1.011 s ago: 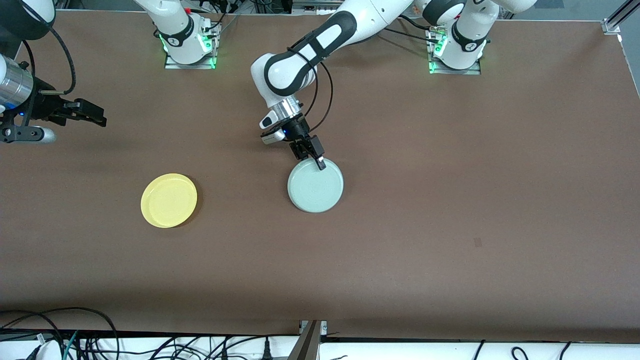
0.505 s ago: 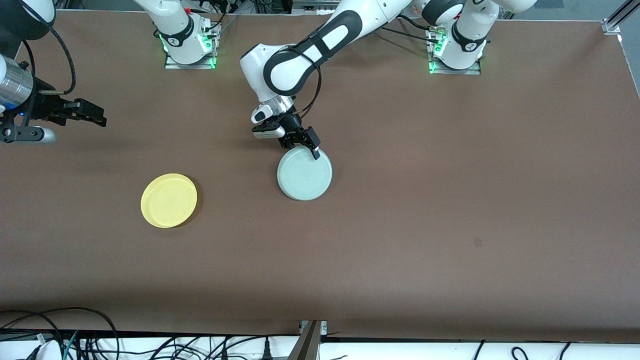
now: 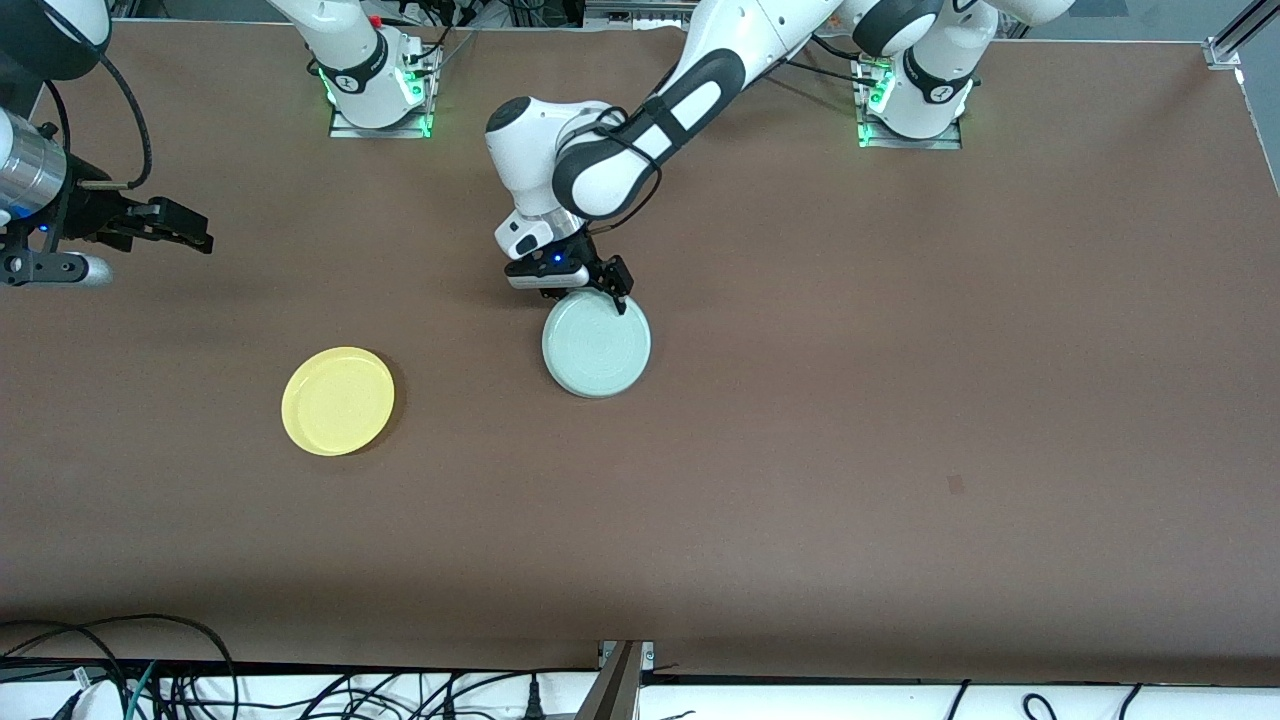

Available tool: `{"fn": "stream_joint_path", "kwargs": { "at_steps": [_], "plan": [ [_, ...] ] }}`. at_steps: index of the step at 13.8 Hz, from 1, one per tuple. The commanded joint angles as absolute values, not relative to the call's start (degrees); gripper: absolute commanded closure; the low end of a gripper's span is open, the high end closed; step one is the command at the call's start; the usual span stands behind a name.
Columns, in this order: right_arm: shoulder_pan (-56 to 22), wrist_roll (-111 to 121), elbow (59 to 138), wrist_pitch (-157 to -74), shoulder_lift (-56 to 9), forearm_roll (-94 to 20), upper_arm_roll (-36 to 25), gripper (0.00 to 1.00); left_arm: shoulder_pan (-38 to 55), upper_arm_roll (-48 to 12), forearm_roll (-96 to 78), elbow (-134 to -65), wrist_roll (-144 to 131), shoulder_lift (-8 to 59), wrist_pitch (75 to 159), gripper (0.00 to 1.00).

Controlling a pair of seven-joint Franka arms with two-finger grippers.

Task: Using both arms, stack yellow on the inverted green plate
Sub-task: 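Flip the green plate upside down with the left gripper, then lower the inverted green plate onto the table with the left gripper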

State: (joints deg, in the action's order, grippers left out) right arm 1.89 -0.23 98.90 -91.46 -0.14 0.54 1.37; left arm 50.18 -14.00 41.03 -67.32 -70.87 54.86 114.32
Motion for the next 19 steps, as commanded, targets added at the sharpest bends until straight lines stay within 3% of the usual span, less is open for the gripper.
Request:
{"fn": "stream_joint_path", "kwargs": {
  "at_steps": [1,10,19],
  "plan": [
    [1.7,-1.1,98.2,-90.6,-0.2,0.4,1.2,0.0,48.9,-14.2,37.0,-66.9,-71.9,55.1,118.3,0.0],
    [1.7,-1.1,98.3,-90.6,-0.2,0.4,1.2,0.0,43.4,-13.8,30.1,-70.9,-71.3,52.8,129.7,0.0],
    [1.7,-1.2,98.1,-91.2,-0.2,0.4,1.2,0.0,37.4,-16.6,26.2,-74.3,-66.9,49.7,130.5,0.0]
  ]
}}
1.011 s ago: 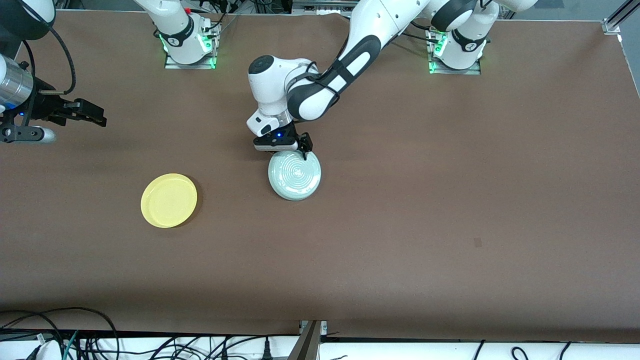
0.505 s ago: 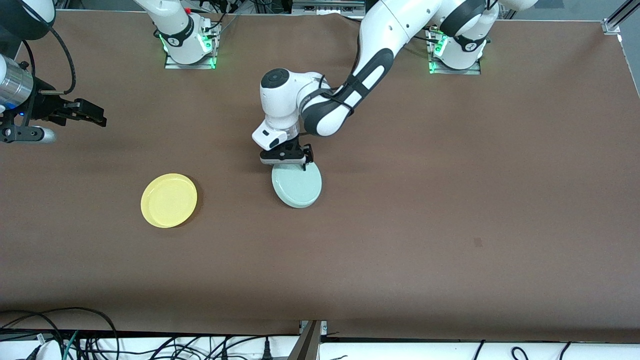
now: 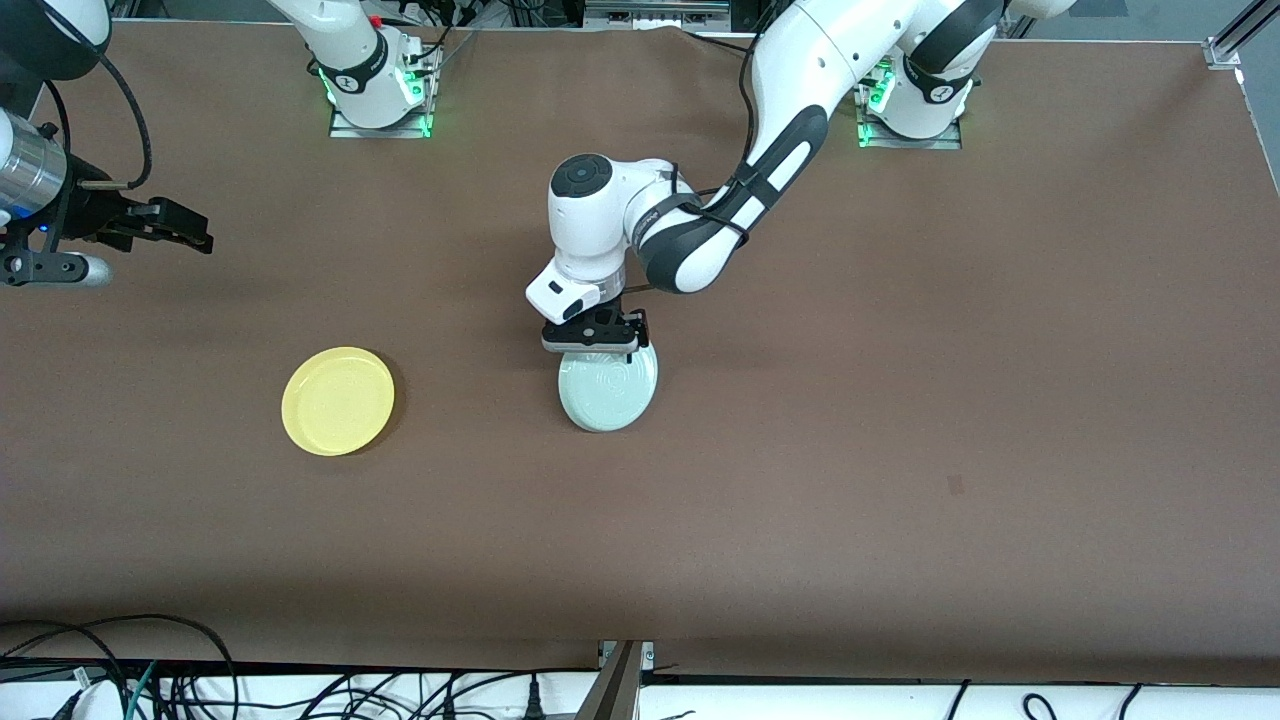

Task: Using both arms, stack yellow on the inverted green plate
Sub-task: 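Lower the inverted green plate onto the table with the left gripper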

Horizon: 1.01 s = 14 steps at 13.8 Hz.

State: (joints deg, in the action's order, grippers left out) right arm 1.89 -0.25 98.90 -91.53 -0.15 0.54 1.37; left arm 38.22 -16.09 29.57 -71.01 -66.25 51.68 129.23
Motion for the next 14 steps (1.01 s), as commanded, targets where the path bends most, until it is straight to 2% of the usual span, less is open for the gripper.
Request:
{"fn": "stream_joint_path", "kwargs": {
  "at_steps": [1,5,11,14],
  "plan": [
    [1.7,-1.2,98.1,-91.2,0.0,0.4,1.2,0.0,37.7,-16.6,26.1,-74.4,-67.5,49.8,132.4,0.0],
    [1.7,-1.2,98.2,-91.3,0.0,0.4,1.2,0.0,37.2,-16.6,24.2,-75.0,-67.5,49.7,134.1,0.0],
    [1.7,-1.2,98.2,-91.1,0.0,0.4,1.2,0.0,36.7,-16.3,34.2,-77.6,-59.7,49.5,134.1,0.0],
    [1.7,-1.2,98.2,-91.1,0.0,0.4,1.2,0.0,35.6,-16.5,30.1,-77.5,-61.8,49.5,135.3,0.0]
  ]
}}
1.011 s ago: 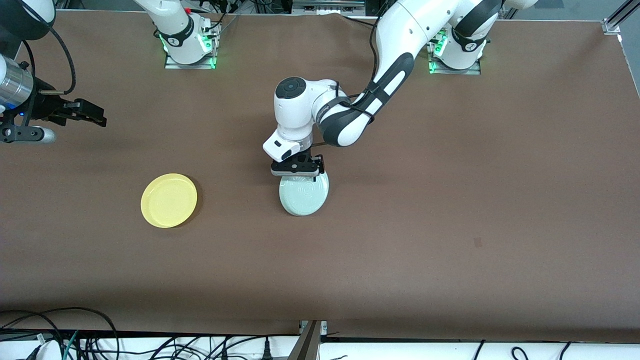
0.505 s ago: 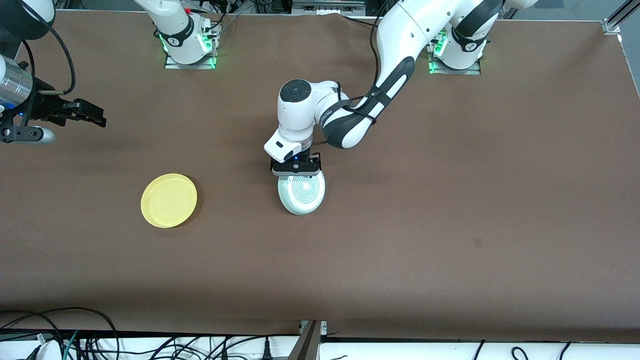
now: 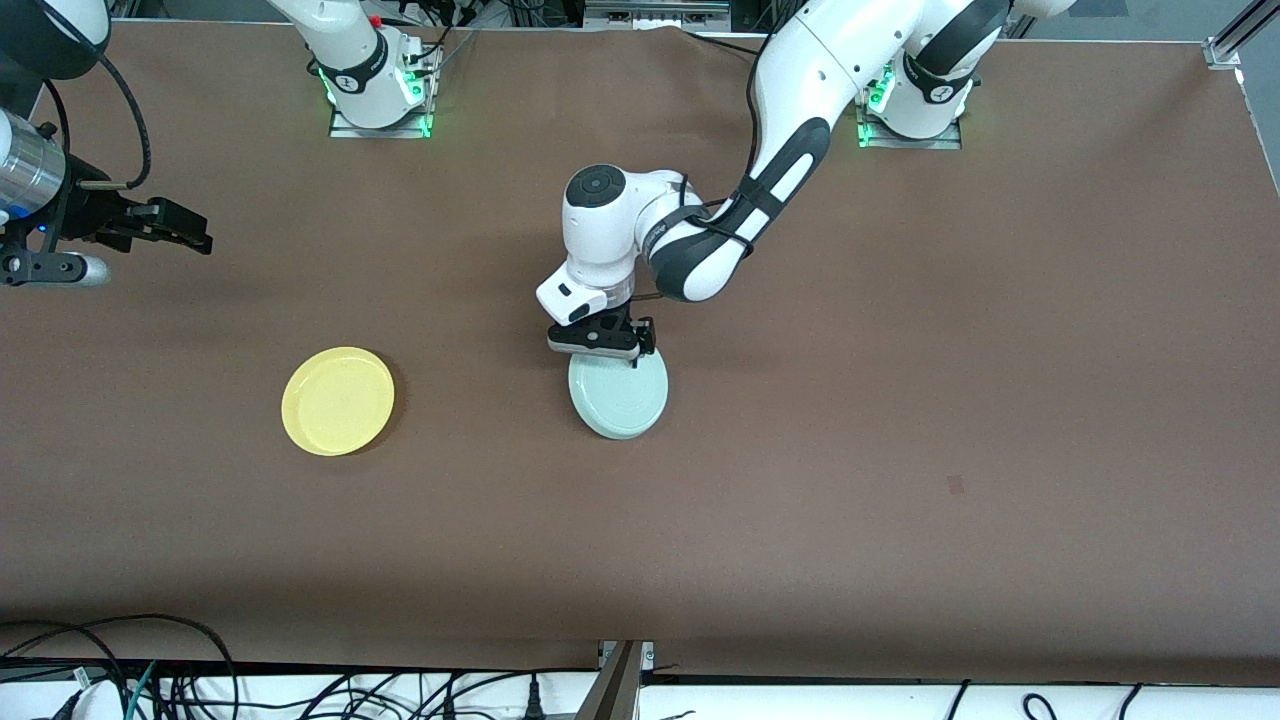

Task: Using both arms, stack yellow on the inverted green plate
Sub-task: 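Lower the inverted green plate onto the table with the left gripper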

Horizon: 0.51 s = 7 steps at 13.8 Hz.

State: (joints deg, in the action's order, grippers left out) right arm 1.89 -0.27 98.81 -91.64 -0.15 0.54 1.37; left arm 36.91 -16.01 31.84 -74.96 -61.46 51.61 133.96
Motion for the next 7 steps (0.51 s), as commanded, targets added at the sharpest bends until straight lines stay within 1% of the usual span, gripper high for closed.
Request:
{"fn": "stream_joint_path", "kwargs": {
  "at_steps": [1,2,4,5,7],
  "plan": [
    [1.7,-1.1,98.2,-91.1,0.0,0.4,1.2,0.0,35.2,-16.5,26.8,-77.6,-62.0,49.4,138.2,0.0],
    [1.7,-1.1,98.2,-91.1,0.0,0.4,1.2,0.0,34.8,-16.5,24.5,-78.4,-61.8,49.4,140.9,0.0],
    [1.7,-1.2,98.1,-91.1,0.0,0.4,1.2,0.0,33.5,-16.5,23.1,-78.7,-61.2,48.3,141.4,0.0],
    [1.7,-1.1,98.2,-91.1,0.0,0.4,1.2,0.0,33.2,-16.5,23.1,-78.7,-61.0,47.0,140.5,0.0],
    [1.7,-1.1,98.2,-91.1,0.0,0.4,1.2,0.0,32.9,-16.5,24.2,-78.4,-58.6,45.1,134.0,0.0]
  ]
}}
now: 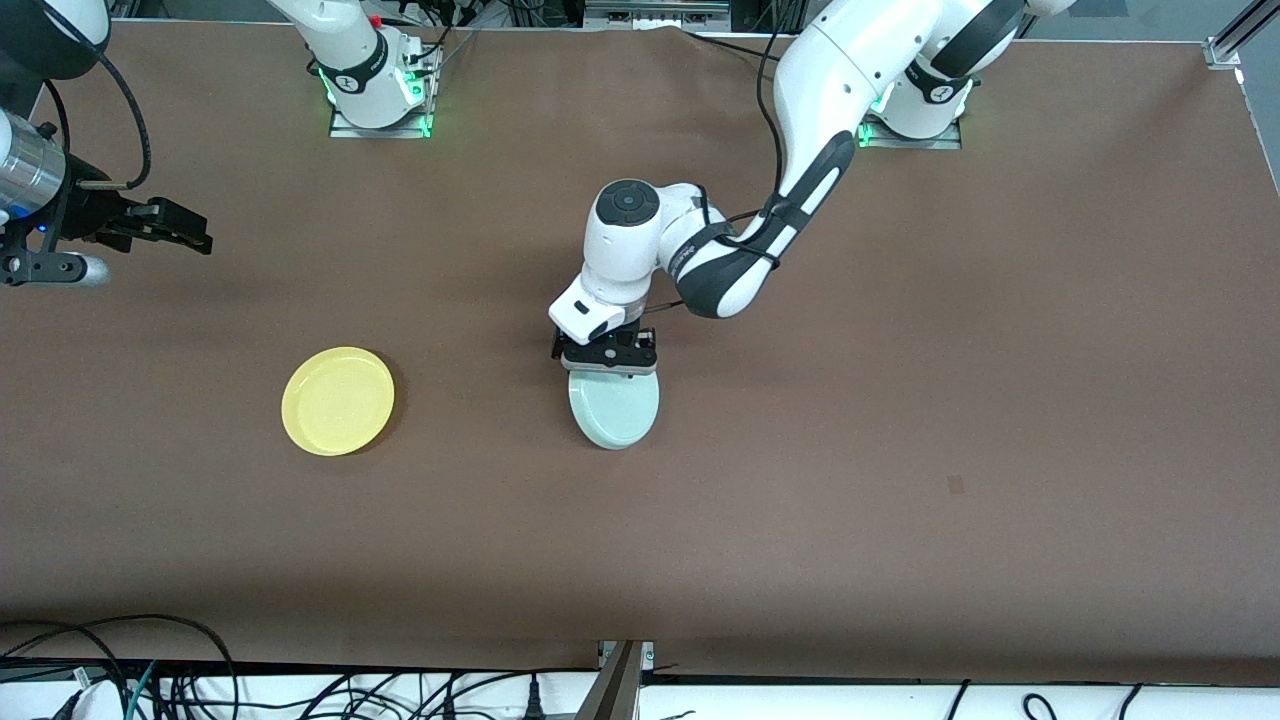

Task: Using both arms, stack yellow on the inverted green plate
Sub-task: 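Lower the inverted green plate onto the table with the left gripper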

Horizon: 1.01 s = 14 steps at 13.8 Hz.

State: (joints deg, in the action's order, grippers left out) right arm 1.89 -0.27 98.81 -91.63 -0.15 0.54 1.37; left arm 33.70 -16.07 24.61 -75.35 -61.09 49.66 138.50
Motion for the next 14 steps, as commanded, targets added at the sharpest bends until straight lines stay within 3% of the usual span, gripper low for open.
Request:
{"fn": "stream_joint_path", "kwargs": {
  "at_steps": [1,4,14],
  "plan": [
    [1.7,-1.2,98.2,-91.0,0.0,0.4,1.2,0.0,32.2,-16.5,23.8,-78.3,-53.7,43.9,131.5,0.0],
    [1.7,-1.2,98.2,-91.0,0.0,0.4,1.2,0.0,30.6,-16.5,23.0,-78.6,-49.0,42.0,129.1,0.0],
    [1.9,-1.2,98.2,-90.9,-0.4,0.1,0.9,0.0,33.1,-18.2,7.1,-78.8,-54.3,43.8,132.8,0.0]
  ]
}}
